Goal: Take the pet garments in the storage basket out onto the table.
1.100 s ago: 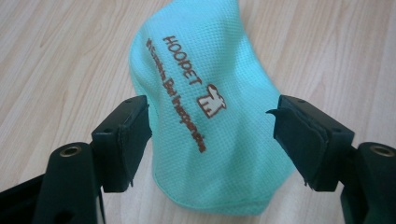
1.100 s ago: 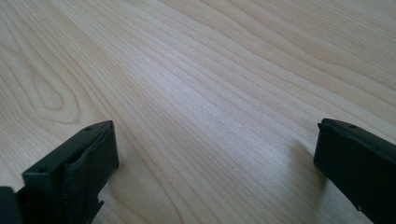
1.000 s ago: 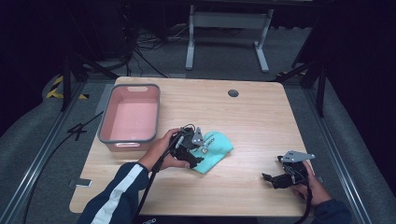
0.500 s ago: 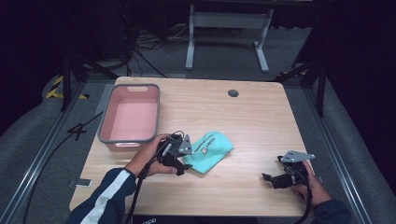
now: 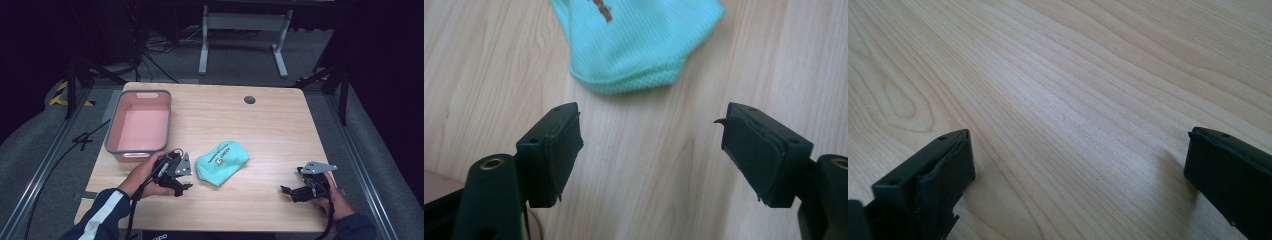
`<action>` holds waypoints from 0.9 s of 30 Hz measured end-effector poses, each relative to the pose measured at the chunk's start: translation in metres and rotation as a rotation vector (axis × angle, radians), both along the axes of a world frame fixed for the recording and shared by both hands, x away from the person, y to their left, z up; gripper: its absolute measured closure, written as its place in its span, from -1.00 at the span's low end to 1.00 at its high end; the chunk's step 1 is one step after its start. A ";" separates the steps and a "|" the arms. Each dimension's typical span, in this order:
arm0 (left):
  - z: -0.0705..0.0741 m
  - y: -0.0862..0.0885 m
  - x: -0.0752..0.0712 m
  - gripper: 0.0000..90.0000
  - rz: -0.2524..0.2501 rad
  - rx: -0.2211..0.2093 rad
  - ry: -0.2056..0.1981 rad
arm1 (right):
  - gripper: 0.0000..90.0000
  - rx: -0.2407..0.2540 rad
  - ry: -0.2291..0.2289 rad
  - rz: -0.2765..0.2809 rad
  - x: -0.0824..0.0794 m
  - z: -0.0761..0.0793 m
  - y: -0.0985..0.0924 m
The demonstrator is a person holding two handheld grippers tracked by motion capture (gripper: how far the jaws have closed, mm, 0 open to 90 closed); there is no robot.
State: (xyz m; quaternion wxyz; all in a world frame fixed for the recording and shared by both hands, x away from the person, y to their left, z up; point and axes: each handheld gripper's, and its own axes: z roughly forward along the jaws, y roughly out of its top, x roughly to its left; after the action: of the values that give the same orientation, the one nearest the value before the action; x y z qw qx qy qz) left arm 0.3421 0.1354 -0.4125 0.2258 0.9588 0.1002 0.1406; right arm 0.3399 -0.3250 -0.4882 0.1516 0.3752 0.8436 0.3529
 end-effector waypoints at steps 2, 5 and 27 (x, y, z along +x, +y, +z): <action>-0.002 0.006 -0.003 -0.46 0.005 0.007 -0.008 | -1.00 0.000 0.000 0.000 0.000 0.000 0.000; -0.005 0.015 -0.006 -0.47 0.019 0.006 -0.009 | -1.00 0.000 0.000 0.000 0.000 0.000 0.000; -0.025 0.088 -0.024 -0.48 0.131 0.018 0.001 | -1.00 0.000 0.000 0.000 0.000 0.000 0.000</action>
State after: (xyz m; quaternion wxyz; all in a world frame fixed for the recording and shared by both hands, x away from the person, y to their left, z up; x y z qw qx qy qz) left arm 0.3182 0.2232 -0.4377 0.2074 0.9522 0.1614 0.1556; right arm 0.3399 -0.3249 -0.4882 0.1517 0.3753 0.8435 0.3529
